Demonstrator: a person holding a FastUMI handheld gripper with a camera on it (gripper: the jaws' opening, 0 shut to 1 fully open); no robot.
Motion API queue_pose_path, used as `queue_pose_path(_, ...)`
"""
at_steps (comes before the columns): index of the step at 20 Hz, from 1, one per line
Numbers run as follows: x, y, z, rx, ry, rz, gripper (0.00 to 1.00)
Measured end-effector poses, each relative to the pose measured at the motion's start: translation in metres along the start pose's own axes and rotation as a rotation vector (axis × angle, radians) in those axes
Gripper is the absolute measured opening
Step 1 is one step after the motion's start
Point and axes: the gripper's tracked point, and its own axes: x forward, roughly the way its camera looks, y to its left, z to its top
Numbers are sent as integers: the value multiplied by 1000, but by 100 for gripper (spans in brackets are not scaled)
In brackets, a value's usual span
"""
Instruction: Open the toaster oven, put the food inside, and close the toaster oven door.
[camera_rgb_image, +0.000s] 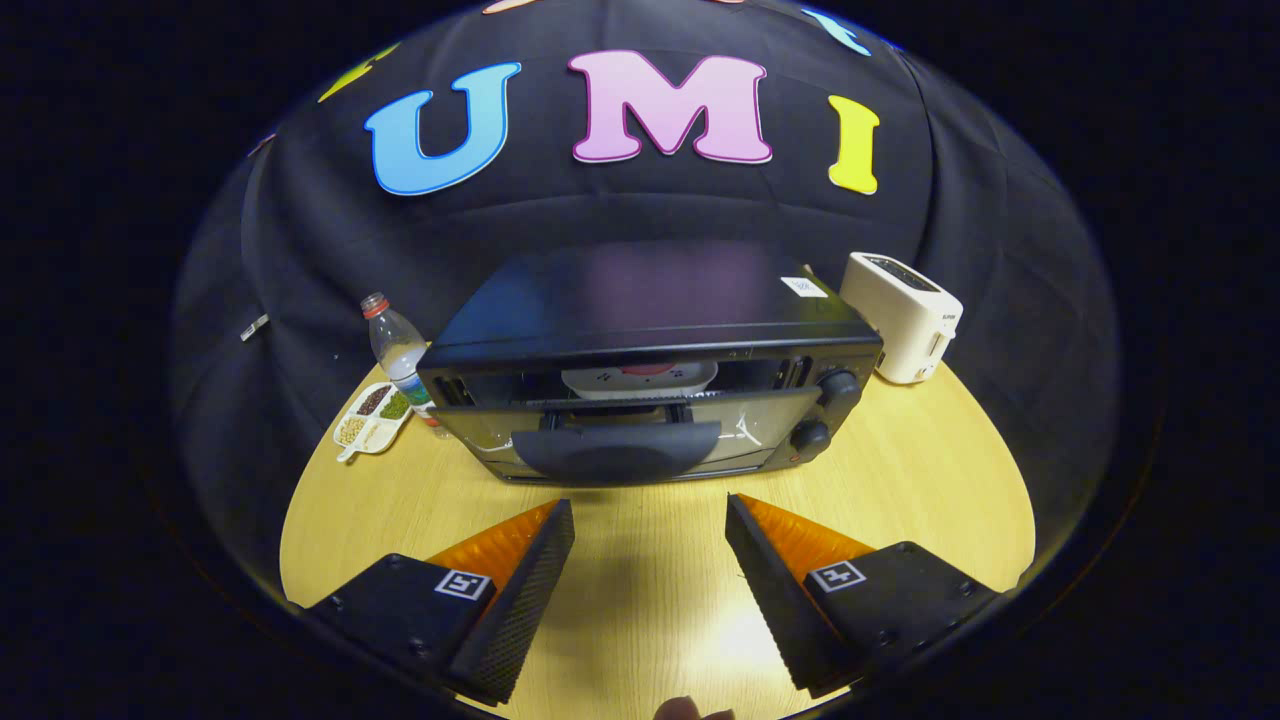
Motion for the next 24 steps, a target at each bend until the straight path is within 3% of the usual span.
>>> queue_pose_path(5,-23,-11,38,-33,-130,-9,99)
queue_pose_path(17,-130,-64,162,-68,-477,-55,98)
queue_pose_path(24,-177,-89,204,-3,-568,-61,98)
